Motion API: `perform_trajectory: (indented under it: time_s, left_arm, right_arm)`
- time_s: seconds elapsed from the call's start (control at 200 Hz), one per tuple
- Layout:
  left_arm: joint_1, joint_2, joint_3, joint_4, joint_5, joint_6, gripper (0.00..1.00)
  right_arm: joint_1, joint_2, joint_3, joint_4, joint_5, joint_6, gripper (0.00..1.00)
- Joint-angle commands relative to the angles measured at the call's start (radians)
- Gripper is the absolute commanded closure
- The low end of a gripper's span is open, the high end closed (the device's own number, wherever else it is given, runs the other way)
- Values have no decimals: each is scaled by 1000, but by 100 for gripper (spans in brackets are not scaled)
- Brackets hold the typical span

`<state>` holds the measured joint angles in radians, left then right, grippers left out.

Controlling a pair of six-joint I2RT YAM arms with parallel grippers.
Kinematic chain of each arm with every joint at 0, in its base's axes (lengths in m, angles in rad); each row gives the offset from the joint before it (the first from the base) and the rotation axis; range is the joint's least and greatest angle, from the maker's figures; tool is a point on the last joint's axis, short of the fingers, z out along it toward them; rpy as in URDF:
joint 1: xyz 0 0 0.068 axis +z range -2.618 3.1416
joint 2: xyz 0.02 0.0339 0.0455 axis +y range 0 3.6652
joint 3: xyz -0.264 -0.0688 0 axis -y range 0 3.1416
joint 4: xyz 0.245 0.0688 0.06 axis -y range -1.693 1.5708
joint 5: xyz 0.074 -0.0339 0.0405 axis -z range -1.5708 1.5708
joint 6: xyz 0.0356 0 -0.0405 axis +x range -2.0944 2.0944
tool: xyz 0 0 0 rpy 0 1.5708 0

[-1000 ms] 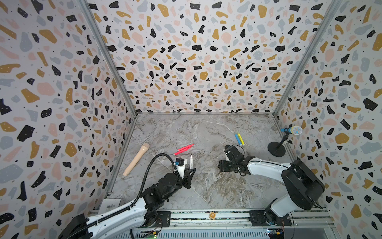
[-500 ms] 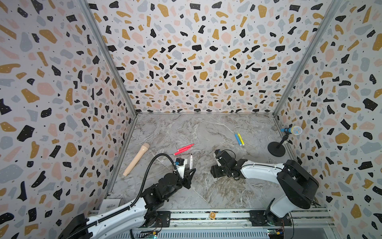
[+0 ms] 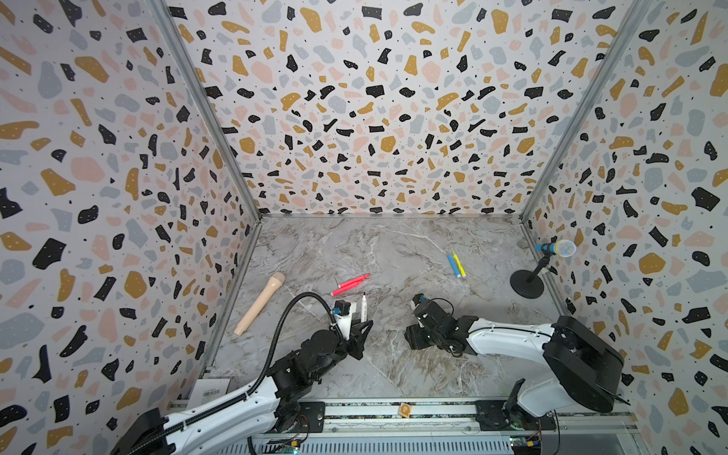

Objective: Insert pens into pen caps
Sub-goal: Rotate the pen cap at the center of the table.

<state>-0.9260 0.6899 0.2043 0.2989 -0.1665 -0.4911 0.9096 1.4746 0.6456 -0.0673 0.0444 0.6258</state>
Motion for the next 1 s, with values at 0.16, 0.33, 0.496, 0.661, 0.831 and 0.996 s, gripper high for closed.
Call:
perform_trajectory:
  time_s: [0.16, 0.33, 0.496, 0.661, 0.831, 0.996]
  left_arm:
    - [0, -13, -13, 28, -8, -4, 100]
    - [0, -5, -13, 34, -8, -4, 100]
    - [0, -5, -9, 29, -5, -4, 100]
    - [-1, 1, -7, 22, 1, 2, 100]
    - [0, -1, -8, 16, 6, 6, 100]
    - [0, 9, -11, 25, 5, 8, 100]
  right_arm:
    - [7, -62, -32, -120, 44, 26, 34]
    - [39, -91, 27, -134, 49, 11, 34]
    - [51, -120, 129, -202, 114, -9, 34]
    - [-9, -96, 204, -279, 155, -70, 32]
    - [-89, -56, 234, -333, 97, -138, 32]
    - [-127, -36, 238, -377, 98, -169, 31]
